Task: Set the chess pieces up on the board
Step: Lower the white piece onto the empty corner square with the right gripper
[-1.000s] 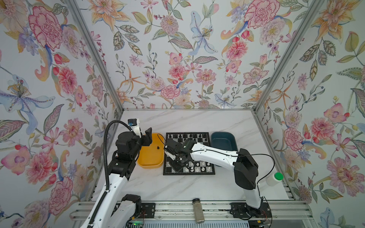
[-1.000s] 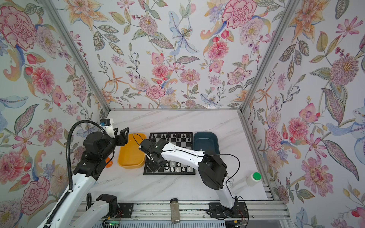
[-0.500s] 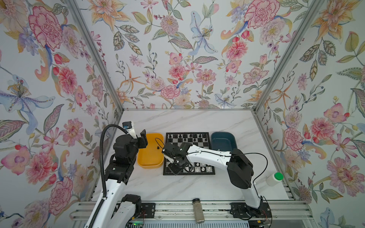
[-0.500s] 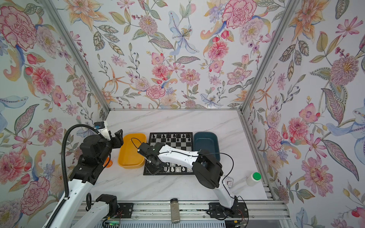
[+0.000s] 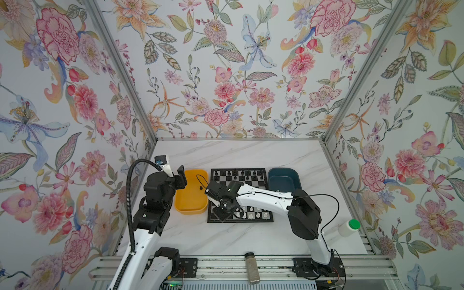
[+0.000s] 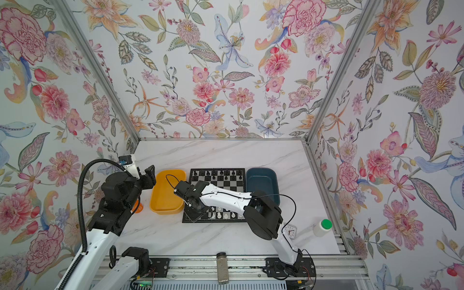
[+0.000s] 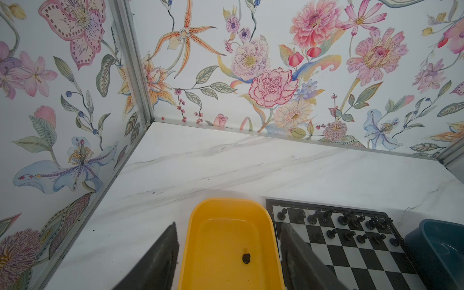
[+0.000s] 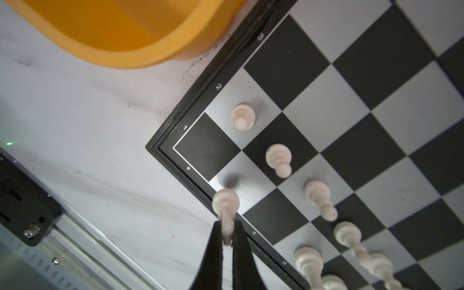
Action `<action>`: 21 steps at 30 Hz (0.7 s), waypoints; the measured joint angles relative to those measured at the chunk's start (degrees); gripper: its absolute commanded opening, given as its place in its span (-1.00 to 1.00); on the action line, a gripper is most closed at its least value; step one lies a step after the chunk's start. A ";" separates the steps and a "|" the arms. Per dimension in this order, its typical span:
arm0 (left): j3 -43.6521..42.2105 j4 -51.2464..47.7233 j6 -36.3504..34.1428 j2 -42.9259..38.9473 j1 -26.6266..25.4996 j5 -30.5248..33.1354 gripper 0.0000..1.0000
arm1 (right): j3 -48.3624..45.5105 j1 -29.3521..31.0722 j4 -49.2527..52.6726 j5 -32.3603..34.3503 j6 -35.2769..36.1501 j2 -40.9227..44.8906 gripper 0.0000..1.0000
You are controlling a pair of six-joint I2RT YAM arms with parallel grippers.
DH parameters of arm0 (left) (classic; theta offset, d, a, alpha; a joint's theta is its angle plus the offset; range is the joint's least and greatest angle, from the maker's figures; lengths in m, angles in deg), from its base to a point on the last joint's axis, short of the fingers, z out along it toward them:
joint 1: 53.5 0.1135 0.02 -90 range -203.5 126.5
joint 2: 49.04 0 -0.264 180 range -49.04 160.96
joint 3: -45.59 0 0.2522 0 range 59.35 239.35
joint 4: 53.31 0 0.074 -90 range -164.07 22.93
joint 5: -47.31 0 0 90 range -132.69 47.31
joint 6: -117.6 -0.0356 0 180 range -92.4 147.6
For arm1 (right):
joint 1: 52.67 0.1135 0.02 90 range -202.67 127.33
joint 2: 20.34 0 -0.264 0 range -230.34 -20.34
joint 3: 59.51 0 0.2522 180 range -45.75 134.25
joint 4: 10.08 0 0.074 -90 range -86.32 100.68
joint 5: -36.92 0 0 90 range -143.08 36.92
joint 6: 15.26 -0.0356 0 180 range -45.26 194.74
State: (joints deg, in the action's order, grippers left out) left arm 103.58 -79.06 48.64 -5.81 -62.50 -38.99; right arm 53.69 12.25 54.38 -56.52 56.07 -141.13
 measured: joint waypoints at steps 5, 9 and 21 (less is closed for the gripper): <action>-0.02 0.00 0.00 -0.07 0.00 0.00 0.31 | 0.00 0.00 0.00 0.31 -0.15 -0.33 -1.00; -0.02 0.00 0.00 -0.07 0.00 0.00 0.31 | 0.00 0.00 0.00 1.01 -0.17 -0.52 -1.00; -0.17 0.02 0.00 -0.13 0.00 -0.02 0.31 | 0.00 0.15 0.00 1.51 -0.17 -1.09 -1.00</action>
State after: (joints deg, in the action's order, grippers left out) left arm 103.41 -79.04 48.64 -5.94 -62.50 -39.01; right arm 53.69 12.41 54.38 -55.01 55.89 -142.22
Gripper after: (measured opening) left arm 0.658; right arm 0.076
